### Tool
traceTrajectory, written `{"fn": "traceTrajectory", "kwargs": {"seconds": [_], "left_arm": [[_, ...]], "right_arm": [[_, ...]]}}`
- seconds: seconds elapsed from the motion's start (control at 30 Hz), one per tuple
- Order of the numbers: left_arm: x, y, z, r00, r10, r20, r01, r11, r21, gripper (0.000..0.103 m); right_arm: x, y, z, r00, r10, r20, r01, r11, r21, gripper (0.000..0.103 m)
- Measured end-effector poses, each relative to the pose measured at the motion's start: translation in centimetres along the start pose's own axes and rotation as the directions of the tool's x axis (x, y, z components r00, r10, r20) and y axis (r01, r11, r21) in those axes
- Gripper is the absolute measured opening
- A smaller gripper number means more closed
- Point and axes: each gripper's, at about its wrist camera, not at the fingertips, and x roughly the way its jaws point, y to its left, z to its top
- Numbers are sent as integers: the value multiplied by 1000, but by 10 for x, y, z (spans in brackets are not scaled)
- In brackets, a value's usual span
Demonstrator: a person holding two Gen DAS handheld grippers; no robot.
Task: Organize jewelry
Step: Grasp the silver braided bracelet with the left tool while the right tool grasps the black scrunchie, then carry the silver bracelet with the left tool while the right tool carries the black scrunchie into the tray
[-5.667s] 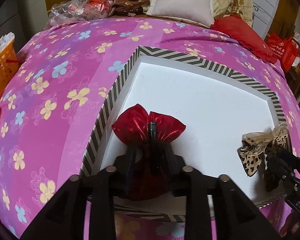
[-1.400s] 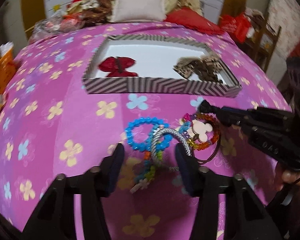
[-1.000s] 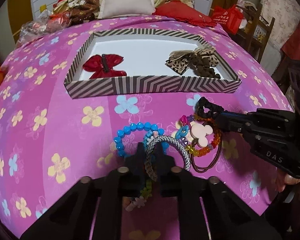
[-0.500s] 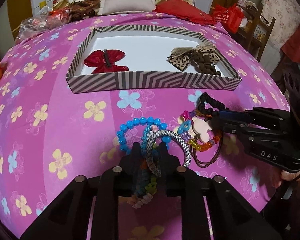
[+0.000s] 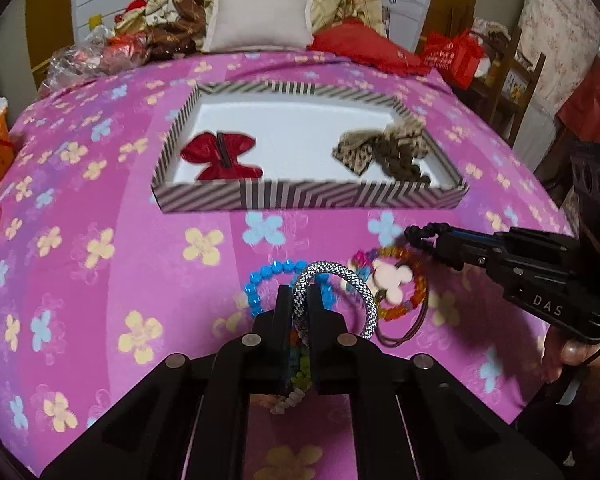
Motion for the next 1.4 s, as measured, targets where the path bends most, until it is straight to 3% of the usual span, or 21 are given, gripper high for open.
{"fn": "traceTrajectory", "kwargs": {"seconds": [0.7,1.4], "left_arm": [[-20,1,41,991,98,97,-95,995,-29,0],[-4,3,86,982,151,117,-147,988,-40,0]], "right_arm": [[-33,3,27,996,-27,82,28,1000,-7,9],[-33,-15,55,993,-55,106,54,998,9,9]]}}
